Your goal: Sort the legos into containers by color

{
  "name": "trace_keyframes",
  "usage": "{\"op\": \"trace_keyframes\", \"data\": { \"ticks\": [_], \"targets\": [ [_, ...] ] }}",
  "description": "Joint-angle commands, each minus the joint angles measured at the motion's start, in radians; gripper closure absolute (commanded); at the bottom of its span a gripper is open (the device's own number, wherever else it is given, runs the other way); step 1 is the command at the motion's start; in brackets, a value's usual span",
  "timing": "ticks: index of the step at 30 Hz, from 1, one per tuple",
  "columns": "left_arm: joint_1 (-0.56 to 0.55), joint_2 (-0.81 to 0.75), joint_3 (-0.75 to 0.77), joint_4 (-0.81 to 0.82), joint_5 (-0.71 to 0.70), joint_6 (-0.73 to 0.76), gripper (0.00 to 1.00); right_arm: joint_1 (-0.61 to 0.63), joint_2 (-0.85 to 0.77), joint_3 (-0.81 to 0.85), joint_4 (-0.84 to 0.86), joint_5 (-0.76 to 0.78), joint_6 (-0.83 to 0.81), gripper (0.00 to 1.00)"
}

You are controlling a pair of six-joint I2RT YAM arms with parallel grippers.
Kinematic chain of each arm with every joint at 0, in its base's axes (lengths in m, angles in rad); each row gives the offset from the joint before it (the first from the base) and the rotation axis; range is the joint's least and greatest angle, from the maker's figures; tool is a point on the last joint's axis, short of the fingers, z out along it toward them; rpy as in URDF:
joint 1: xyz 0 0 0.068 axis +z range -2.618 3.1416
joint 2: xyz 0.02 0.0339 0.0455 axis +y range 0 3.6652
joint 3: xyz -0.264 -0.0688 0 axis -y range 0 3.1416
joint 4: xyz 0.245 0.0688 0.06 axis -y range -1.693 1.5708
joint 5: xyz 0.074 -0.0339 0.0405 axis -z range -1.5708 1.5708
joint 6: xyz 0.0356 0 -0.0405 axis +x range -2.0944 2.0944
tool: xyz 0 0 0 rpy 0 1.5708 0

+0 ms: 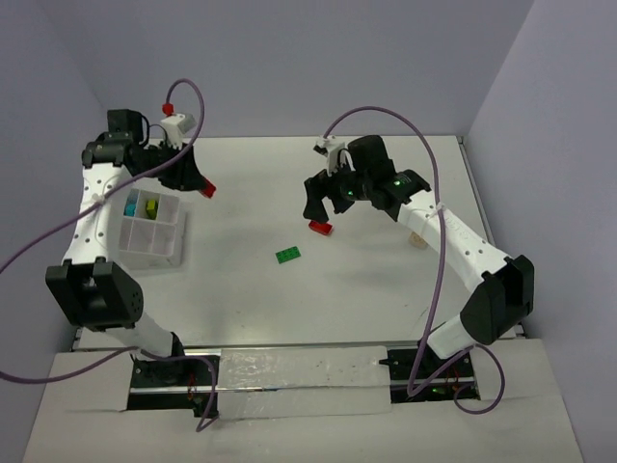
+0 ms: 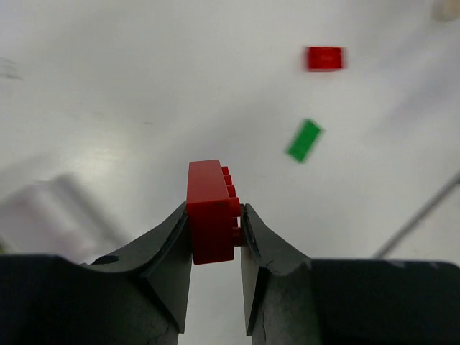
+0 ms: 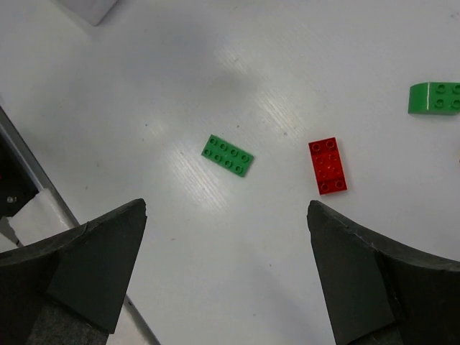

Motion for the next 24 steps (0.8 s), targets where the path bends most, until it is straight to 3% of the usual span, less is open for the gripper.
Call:
{"op": "trace_keyframes", "data": {
  "ticks": [1,4,9,12,17,24],
  "targets": [
    [0.048,0.106,0.189,-0.225,-0.138,0.485,0.98,-0.015,-0.061,-0.021,0.002,-0.078,0.017,0.0],
    [0.056,0.14,0.228,-0.319,-0.165,0.725,0.96,-0.023,-0.06,-0.031,0.004,-0.083,0.019,0.0],
    [0.086,0.098,0.156,-0.21,-0.254,0.965,1.0,-0.029,-0.052,-0.043,0.011,-0.092,0.023,0.0],
    [0.095,0.118,0.131,-0.192,-0.273,1.056,1.0,-0.03,-0.048,-0.045,0.011,-0.097,0.023,0.0],
    [0.128,0.254,0.279,-0.365,-0.225,1.173,1.0,-0.033,-0.048,-0.055,0.011,-0.098,0.022,0.0],
    [0.14,0.261,0.184,-0.366,-0.242,1.362,0.99,-0.038,-0.05,-0.065,0.011,-0.094,0.023,0.0]
  ]
}}
